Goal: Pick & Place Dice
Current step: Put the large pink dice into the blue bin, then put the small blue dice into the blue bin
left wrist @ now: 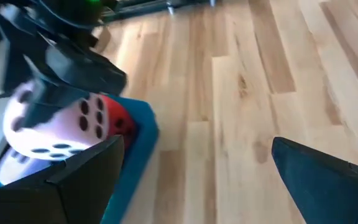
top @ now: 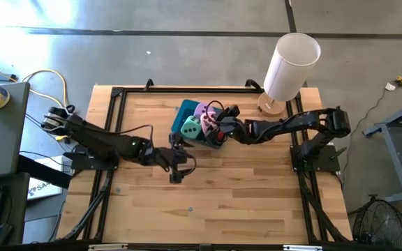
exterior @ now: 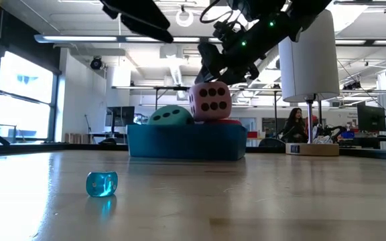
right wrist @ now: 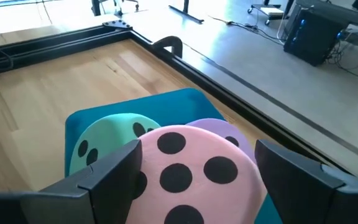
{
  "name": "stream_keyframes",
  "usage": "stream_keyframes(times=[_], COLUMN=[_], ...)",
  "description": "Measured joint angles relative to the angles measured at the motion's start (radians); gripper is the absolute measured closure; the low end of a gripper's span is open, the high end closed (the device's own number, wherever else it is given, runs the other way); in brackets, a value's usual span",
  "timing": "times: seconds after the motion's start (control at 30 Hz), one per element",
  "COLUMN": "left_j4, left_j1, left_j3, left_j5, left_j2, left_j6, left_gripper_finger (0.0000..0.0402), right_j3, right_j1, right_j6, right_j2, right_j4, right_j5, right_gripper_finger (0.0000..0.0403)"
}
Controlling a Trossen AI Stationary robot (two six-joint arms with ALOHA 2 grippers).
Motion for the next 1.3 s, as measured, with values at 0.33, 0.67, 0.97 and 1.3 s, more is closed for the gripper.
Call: stream_keyframes(times=[0.33,0.67,0.97,1.3], left_j4=[0.106,0.159,0.158,0.250], left_j1=[-0.006,0.034,-0.021,-0.215], left_j3=[-0.101,-0.138,-0.143,-0.261], left_j5=[-0.008,-0.007,0.046,0.071], left_j2=[0.001,0.001,0.001,0.002], left_j6=[-0.072,-0.087,-0.057,-0.208], left_gripper_finger=[0.0002,0.0002,0.0002,0.0002], right_j3=[0.001,0.003,0.006,0.005], right_j1=[0.001,0.005,0.108,0.364], right_j6=[-0.025,-0.094,-0.245,-0.283], right_j2=[-0.001,-0.003,-0.089,-0.182], right_j4=[0.060,0.122,0.167,0.110], right_j5=[-0.012,-0.023,0.039,0.180], right_gripper_finger=[0.0098,0.0098,0.0098,0.0098])
